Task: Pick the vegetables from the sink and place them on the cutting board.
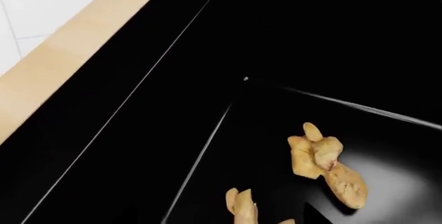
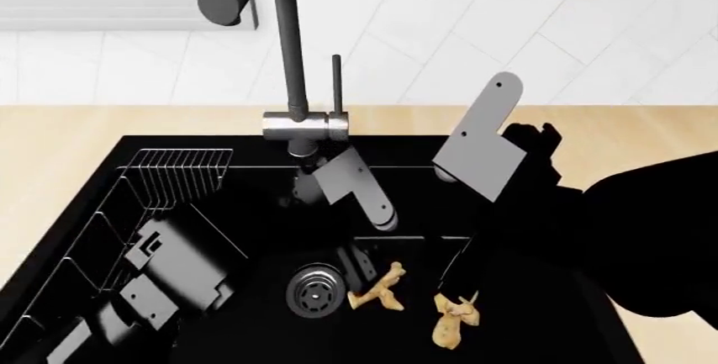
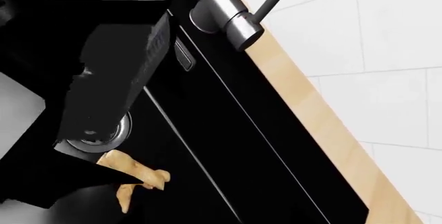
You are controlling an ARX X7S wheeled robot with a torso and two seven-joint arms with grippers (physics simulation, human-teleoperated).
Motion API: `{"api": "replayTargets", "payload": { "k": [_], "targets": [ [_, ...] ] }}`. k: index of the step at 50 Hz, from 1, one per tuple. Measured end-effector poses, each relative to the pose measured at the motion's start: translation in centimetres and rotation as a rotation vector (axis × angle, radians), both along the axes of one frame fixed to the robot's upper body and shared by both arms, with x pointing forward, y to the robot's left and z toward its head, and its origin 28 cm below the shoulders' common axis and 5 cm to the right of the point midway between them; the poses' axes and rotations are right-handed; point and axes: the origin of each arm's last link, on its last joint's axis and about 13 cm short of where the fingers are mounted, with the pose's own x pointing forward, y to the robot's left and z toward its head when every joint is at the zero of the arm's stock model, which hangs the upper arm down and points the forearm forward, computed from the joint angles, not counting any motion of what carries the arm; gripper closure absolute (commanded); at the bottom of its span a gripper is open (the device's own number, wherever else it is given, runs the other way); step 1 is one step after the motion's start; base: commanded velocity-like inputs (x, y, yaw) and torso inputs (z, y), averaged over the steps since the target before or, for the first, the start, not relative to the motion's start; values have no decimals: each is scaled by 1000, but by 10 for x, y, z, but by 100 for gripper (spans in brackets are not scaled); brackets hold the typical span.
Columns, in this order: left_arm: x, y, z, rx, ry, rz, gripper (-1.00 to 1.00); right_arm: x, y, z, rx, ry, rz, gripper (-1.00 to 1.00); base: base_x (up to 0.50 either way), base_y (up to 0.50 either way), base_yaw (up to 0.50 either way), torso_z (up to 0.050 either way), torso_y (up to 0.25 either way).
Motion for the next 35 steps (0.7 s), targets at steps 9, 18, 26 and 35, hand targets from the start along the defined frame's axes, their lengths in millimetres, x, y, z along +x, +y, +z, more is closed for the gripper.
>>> {"api": "replayTargets", "payload": {
  "k": [9,18,26,35],
  "targets": [
    [10,-2,-20,16,47,14,-100,1,0,-2,3,2,0,-100,0,0,0,0,0],
    [19,-6,-37,16,76,31,-100,2,-1,-7,9,7,3,-100,0,0,0,0,0],
    [24,-11,-52,31,97,30,-100,5,0,-11,15,13,6,-100,0,0,0,0,0],
    [27,-14,-67,53,118,26,-100,7,0,-15,19,19,9,-100,0,0,0,0,0]
  ]
}}
